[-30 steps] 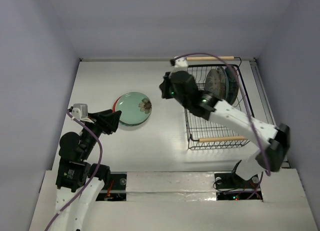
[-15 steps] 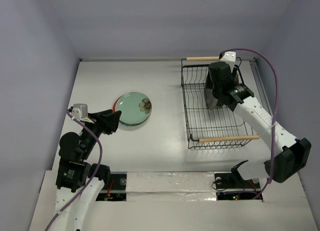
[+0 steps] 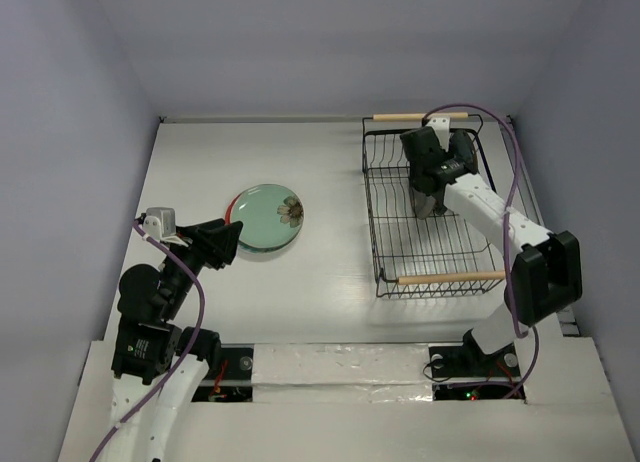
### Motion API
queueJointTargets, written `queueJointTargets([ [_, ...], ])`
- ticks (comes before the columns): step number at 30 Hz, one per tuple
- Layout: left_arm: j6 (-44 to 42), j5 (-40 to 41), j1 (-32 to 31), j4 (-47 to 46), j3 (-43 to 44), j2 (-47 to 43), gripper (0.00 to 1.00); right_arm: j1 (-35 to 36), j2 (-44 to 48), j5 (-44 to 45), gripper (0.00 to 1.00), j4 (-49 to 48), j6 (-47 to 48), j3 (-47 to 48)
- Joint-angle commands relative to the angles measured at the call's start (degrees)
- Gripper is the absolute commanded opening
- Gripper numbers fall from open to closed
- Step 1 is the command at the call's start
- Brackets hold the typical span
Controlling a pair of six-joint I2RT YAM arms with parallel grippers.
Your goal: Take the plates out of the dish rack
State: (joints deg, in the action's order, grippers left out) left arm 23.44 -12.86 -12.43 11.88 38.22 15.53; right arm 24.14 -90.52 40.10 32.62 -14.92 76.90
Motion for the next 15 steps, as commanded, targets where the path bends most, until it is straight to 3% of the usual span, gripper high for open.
queueJointTargets([
  [1, 0.29, -0.32, -0.41, -2.47, -0.34, 0.29, 0.45, -0.5, -0.97, 2.88, 0.54, -0.9, 0.77, 3.25],
  [7, 0.29, -0.23, -0.41, -2.47, -0.34, 0.2, 0.45, -1.11, -5.44, 3.06, 0.41, -1.34, 1.73, 5.53],
  [11, 0.29, -0.15, -0.41, -2.47, -0.34, 0.2, 0.45, -1.11, -5.9, 3.94, 0.19, -0.81, 2.35, 7.12],
  [15, 0.29, -0.15, -0.41, -2.47, -0.34, 0.2, 0.45, -1.11, -3.79, 4.2, 0.04, -0.37, 3.58, 8.7],
])
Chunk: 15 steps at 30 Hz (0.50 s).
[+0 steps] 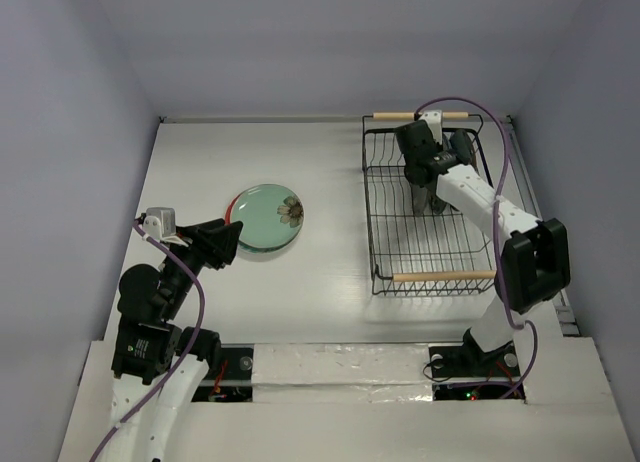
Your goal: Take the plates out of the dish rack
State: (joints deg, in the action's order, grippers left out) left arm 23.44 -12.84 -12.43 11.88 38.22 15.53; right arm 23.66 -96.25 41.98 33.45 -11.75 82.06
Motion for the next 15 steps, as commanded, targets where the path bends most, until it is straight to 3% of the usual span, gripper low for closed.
queueJointTargets([
  [1, 0.29, -0.25, -0.41, -2.47, -0.25, 0.12, 0.45, -0.63, 2.38, 2.32, 0.02, -1.2, 0.93, 3.89],
  [15, 0.2, -0.43, -0.41, -2.65, -0.42, 0.2, 0.45, 1.03, 15.47, 1.18, 0.0, -0.22, 1.82, 8.55],
])
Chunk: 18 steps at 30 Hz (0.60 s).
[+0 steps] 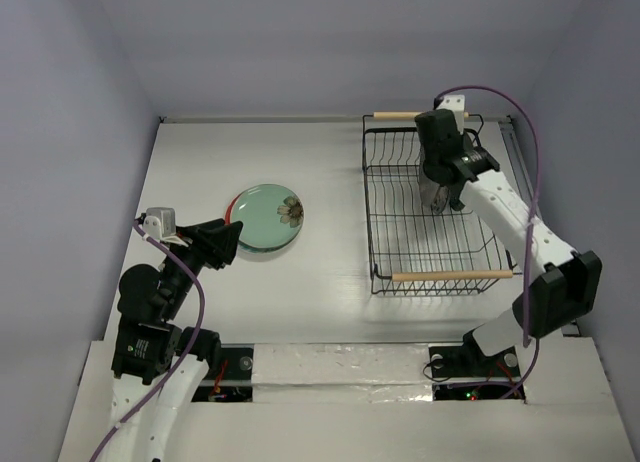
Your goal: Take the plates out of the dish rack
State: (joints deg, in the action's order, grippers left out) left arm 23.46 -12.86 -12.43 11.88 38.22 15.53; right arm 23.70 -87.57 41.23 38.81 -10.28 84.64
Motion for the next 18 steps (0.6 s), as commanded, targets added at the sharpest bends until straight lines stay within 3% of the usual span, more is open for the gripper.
queueJointTargets([
  [1, 0.27, -0.5, -0.41, -2.65, -0.34, 0.29, 0.45, 0.99, 7.67, 1.31, 0.0, -6.28, 0.27, 6.5],
  [6, 0.27, -0.41, -0.41, -2.65, -0.42, 0.55, 0.45, 3.71, 12.59, -4.74, 0.0, -8.21, -1.93, 8.17],
  [11, 0.35, -0.67, -0.41, -2.74, -0.42, 0.55, 0.45, 10.55, 14.97, -15.02, 0.0, -16.99, -7.55, 6.25],
  [15, 0.35, -0.67, -0.41, -2.74, -0.51, 0.55, 0.45, 17.23, 12.17, -25.31, 0.0, -29.55, -15.37, 1.33],
  [18, 0.35, -0.58, -0.41, -2.74, -0.42, 0.55, 0.45, 20.4, 5.15, -31.11, 0.0, -35.63, -21.17, 1.93],
])
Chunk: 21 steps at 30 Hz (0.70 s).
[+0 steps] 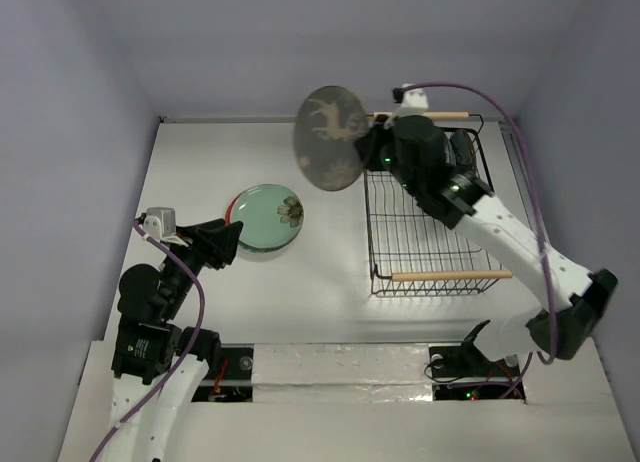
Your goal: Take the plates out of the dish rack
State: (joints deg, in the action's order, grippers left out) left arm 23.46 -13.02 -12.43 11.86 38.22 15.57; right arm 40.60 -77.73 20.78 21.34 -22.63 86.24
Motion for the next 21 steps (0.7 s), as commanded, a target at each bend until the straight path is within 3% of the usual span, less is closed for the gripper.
queueJointTargets([
  [1, 0.35, -0.34, -0.41, -2.72, -0.42, 0.51, 0.45, 3.52, -8.36, -13.63, 0.0, -20.09, -11.79, 1.38],
  [12, 0.27, -0.34, -0.41, -2.54, -0.42, -0.1, 0.45, 5.54, -24.9, -24.02, 0.0, -38.21, -29.74, -0.8],
  [21, 0.35, -0.34, -0.41, -2.63, -0.42, -0.19, 0.45, 6.07, -34.85, -24.37, 0.0, -38.48, -33.97, 1.48],
])
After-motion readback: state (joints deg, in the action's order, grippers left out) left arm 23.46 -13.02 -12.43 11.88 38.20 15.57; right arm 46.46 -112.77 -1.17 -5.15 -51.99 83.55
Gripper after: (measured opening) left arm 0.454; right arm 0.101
